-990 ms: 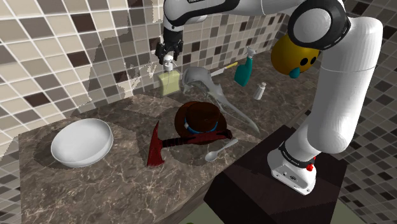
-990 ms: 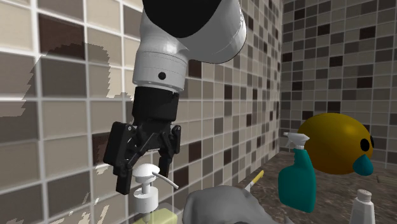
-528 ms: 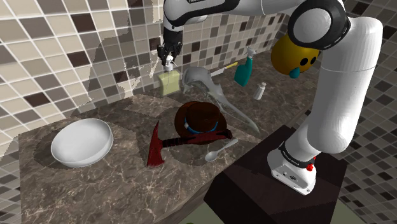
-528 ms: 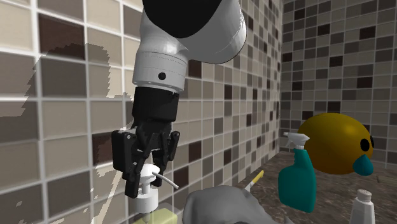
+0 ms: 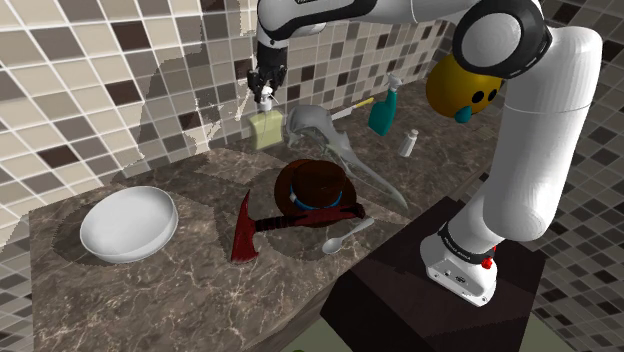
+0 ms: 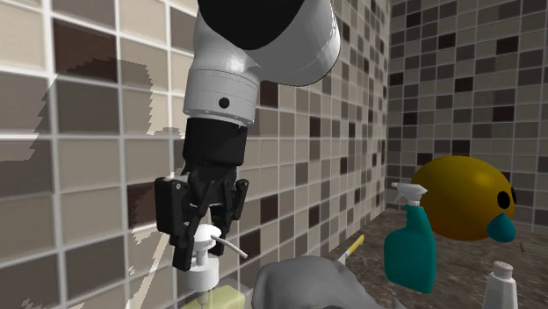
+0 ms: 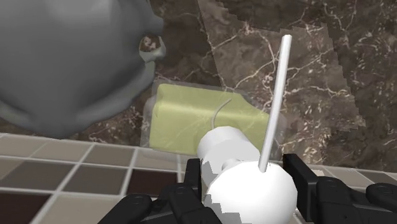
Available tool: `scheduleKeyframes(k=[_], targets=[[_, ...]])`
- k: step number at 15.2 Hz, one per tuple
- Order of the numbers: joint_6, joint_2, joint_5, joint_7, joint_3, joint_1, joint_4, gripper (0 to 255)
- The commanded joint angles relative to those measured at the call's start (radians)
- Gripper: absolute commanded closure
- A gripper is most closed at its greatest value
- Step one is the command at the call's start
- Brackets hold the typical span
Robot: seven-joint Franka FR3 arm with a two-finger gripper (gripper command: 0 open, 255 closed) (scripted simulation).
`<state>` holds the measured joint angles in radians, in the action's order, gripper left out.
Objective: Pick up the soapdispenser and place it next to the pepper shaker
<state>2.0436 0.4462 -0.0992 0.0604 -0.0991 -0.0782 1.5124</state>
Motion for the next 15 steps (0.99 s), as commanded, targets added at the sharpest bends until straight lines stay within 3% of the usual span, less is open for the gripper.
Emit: scheduleKeyframes(k=[1,15], targets=[[-0.018,-0.004,0.001,0.003,0.0,-0.001,-0.014,255],[-0.195,-0.023,0.006,0.022,0.0,-0.001,-0.174,255]])
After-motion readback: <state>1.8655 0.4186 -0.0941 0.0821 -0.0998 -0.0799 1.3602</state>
